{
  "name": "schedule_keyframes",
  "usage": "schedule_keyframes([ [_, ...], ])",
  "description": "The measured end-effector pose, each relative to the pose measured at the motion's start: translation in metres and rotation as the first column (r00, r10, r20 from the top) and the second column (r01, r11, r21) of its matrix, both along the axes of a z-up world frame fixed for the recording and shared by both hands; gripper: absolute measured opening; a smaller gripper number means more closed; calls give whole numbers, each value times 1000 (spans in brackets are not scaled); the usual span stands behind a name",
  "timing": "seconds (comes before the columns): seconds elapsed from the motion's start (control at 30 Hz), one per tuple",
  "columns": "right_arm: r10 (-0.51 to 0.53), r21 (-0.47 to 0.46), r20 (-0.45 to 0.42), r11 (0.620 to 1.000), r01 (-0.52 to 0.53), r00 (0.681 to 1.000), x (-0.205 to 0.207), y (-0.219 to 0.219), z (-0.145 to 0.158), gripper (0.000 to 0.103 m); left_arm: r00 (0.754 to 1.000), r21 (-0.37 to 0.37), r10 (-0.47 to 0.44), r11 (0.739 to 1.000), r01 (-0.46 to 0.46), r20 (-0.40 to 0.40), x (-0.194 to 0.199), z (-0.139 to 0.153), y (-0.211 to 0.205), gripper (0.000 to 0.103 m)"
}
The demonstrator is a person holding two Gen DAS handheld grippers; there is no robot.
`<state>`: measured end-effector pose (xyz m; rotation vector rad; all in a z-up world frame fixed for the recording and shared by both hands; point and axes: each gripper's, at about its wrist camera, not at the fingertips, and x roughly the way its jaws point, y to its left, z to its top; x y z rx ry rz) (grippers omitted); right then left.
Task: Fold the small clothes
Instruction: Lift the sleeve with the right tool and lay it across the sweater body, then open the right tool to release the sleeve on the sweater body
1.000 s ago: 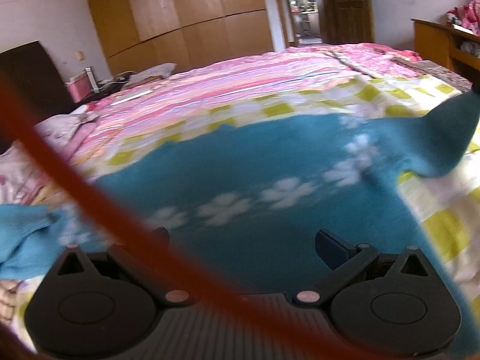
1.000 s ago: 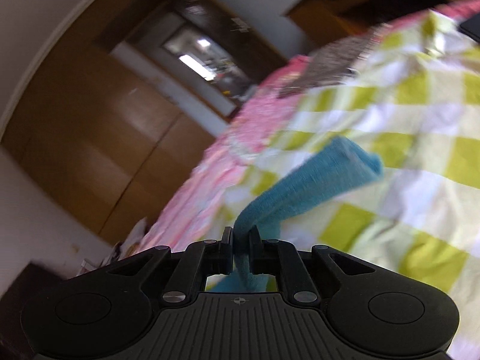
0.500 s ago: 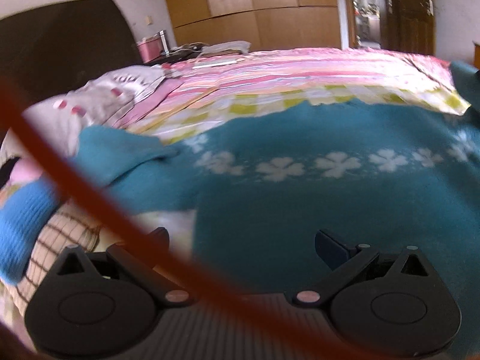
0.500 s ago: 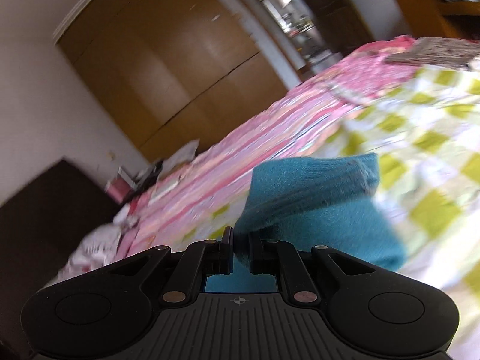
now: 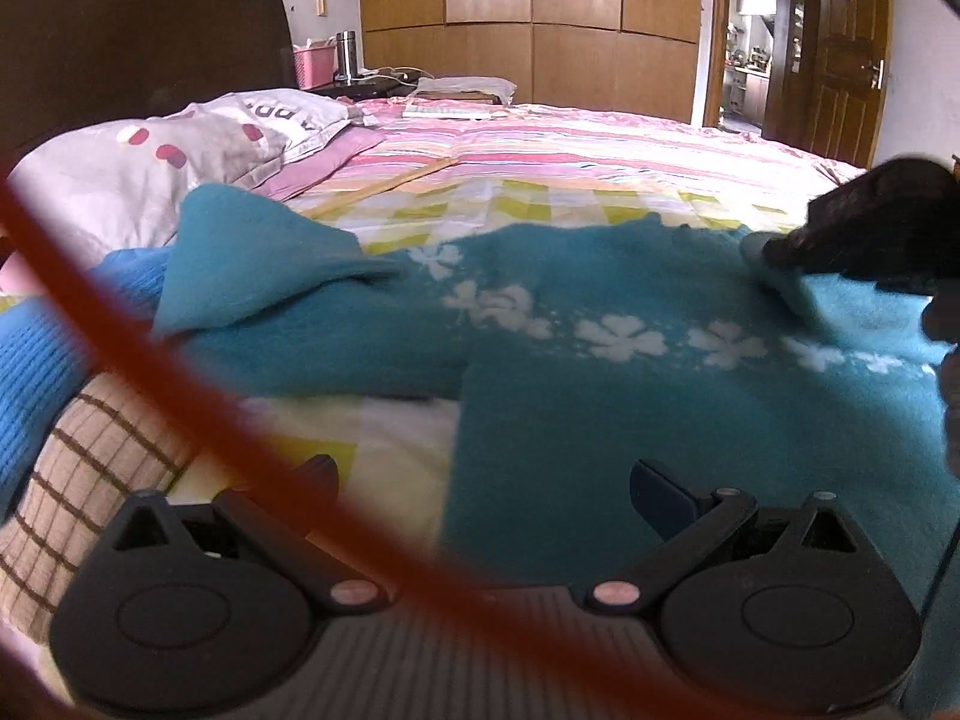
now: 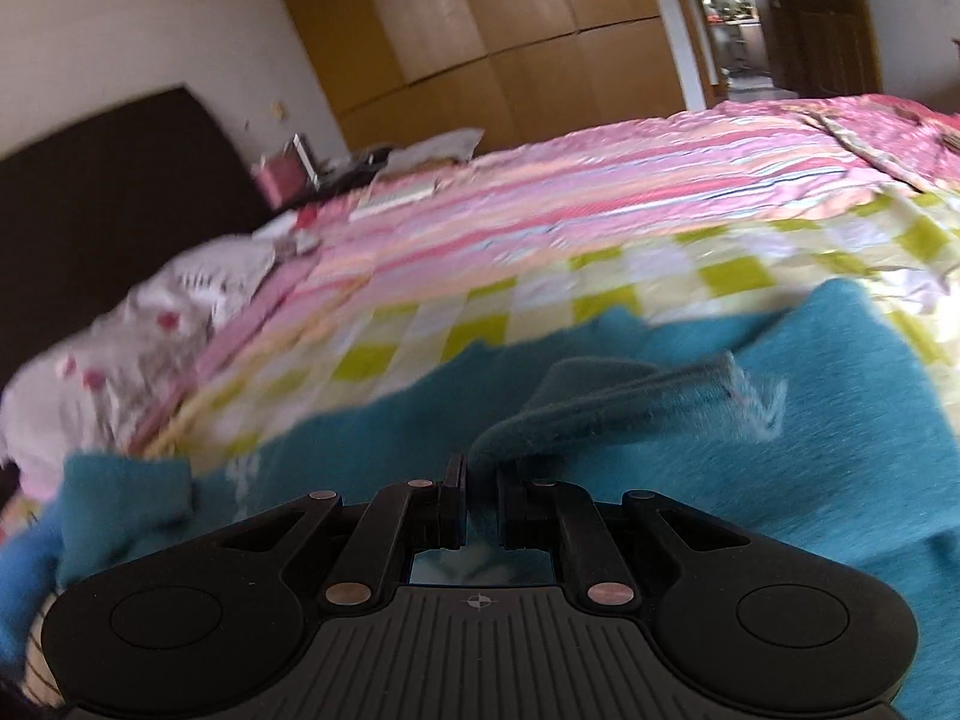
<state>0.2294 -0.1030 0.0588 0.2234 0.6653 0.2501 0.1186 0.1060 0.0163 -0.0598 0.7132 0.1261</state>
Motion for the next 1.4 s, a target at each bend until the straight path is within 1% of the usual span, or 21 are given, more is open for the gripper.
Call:
schedule_keyframes([
  [0.13, 13, -67, -6, 998, -14, 1000, 3, 18, -11, 10, 1000, -35, 8, 999, -8, 5, 1, 3, 9, 103],
  [0.33, 50, -205, 14, 978, -46, 999, -1, 39, -23, 10, 1000, -42, -2, 999, 3, 9, 0, 3, 11, 103],
  [0.5, 65, -247, 13, 967, -60, 998, -4, 44, -32, 11, 1000, -23, -11, 1000, 11, 11, 2, 2, 8, 103],
  [0.6, 85, -279, 15, 957, -78, 996, -4, 49, -35, 12, 1000, -30, -12, 999, 12, 6, 4, 0, 9, 103],
  [0.77, 93, -272, 12, 958, -86, 996, -3, 48, -36, 14, 1000, -25, -8, 1000, 8, -5, 9, -5, 11, 103],
  [0.87, 90, -273, 11, 959, -83, 996, -3, 48, -36, 15, 1000, -40, -4, 999, 3, -23, 12, -9, 13, 103],
  [0.97, 77, -252, 6, 965, -73, 997, -2, 45, -33, 16, 1000, -58, -4, 998, 3, -31, 13, -10, 15, 103],
  [1.07, 64, -243, -4, 968, -63, 998, 1, 45, -30, 23, 1000, -54, -11, 999, 10, -19, 12, -8, 14, 103],
  [1.17, 57, -255, 12, 965, -52, 998, 1, 47, -26, 29, 1000, -53, -18, 998, 17, -13, 11, -6, 14, 103],
  [1.23, 47, -249, 21, 968, -40, 999, 2, 46, -24, 42, 1000, -57, -19, 998, 19, -12, 10, -5, 14, 103],
  [1.3, 36, -231, 23, 973, -30, 999, 4, 46, -22, 46, 1000, -61, -21, 998, 20, -10, 10, -5, 15, 103],
  [1.4, 3, -215, 35, 977, 5, 999, 8, 44, -21, 46, 1000, -64, -21, 998, 21, -7, 10, -4, 16, 103],
])
